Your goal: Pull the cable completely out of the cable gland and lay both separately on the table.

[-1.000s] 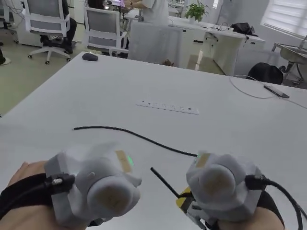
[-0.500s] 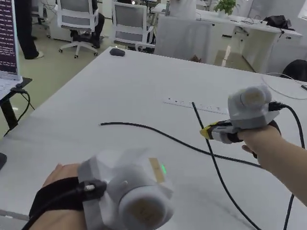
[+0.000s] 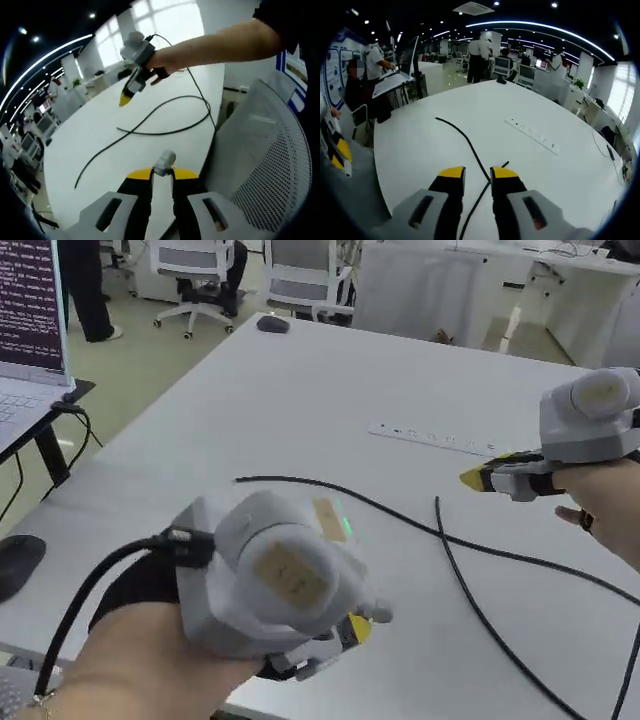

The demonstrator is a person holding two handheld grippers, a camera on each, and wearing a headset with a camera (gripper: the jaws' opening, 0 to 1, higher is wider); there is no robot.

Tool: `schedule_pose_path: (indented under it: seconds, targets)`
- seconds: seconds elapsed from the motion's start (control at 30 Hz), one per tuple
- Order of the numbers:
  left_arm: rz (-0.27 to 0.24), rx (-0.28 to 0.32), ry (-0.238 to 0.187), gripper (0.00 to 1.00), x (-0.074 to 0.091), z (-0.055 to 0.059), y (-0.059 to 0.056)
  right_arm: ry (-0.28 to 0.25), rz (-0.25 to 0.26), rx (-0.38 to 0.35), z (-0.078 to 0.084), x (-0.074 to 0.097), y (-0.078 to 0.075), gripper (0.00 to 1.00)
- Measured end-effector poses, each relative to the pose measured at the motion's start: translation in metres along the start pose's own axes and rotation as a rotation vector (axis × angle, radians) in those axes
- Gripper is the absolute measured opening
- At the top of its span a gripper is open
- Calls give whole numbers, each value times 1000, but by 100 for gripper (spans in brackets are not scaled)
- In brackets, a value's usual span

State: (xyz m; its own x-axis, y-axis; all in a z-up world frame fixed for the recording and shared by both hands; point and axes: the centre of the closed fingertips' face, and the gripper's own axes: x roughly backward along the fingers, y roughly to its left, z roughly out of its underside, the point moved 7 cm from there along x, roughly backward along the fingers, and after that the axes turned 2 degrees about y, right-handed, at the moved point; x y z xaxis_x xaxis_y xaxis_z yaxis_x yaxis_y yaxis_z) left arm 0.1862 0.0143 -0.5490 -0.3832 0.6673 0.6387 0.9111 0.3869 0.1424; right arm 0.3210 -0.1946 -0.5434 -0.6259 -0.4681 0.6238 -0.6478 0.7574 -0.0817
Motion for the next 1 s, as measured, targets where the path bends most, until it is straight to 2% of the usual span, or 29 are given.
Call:
schedule_pose_path:
  seconds: [0.07, 0.13, 0.17, 0.23, 0.3, 0.33, 0.37, 0.43, 0.47, 0.5, 0.53, 0.57, 0.67, 0.8, 0.9, 0.93, 0.97, 1.0]
  targets:
    - [17, -16, 28, 15, -5, 0, 13, 4, -16, 20, 5, 26, 18, 22]
    - [19, -93, 74, 15, -13, 3, 26, -15, -22, 38, 8, 52, 37, 22]
    - [23, -112, 93, 15, -17, 6, 30, -23, -30, 43, 9, 63, 44, 22]
    - [63, -91, 102, 15, -30, 10, 36, -39, -31, 43, 12, 86, 60, 22]
    - [121, -30, 102, 15, -46, 16, 37, -56, -31, 36, 17, 106, 74, 22]
    - [135, -22, 107, 15, -54, 20, 39, -64, -27, 35, 19, 112, 79, 22]
    - [158, -4, 136, 15, -65, 28, 39, -71, -14, 28, 22, 121, 85, 22]
    - [176, 19, 156, 15, -84, 40, 40, -73, 13, 17, 28, 134, 93, 22]
    - [185, 36, 165, 15, -87, 43, 39, -76, 19, 15, 30, 139, 97, 22]
    - [207, 57, 170, 15, -99, 50, 39, -79, 26, 11, 31, 143, 100, 21]
    - [201, 59, 172, 15, -106, 54, 40, -87, 40, 3, 34, 149, 103, 21]
    - [208, 68, 193, 15, -115, 62, 39, -87, 48, -1, 35, 153, 105, 21]
    - [219, 87, 203, 15, -128, 72, 35, -90, 79, -12, 39, 163, 108, 21]
    - [227, 106, 231, 15, -137, 81, 29, -96, 116, -35, 44, 175, 108, 21]
    - [211, 67, 259, 15, -138, 89, 29, -95, 133, -41, 46, 181, 108, 22]
    - [221, 71, 244, 15, -137, 89, 28, -95, 136, -43, 46, 182, 109, 22]
    - [247, 115, 208, 16, -137, 87, 26, -95, 138, -45, 47, 183, 109, 23]
    - [239, 141, 233, 19, -135, 89, 26, -92, 140, -48, 47, 184, 110, 23]
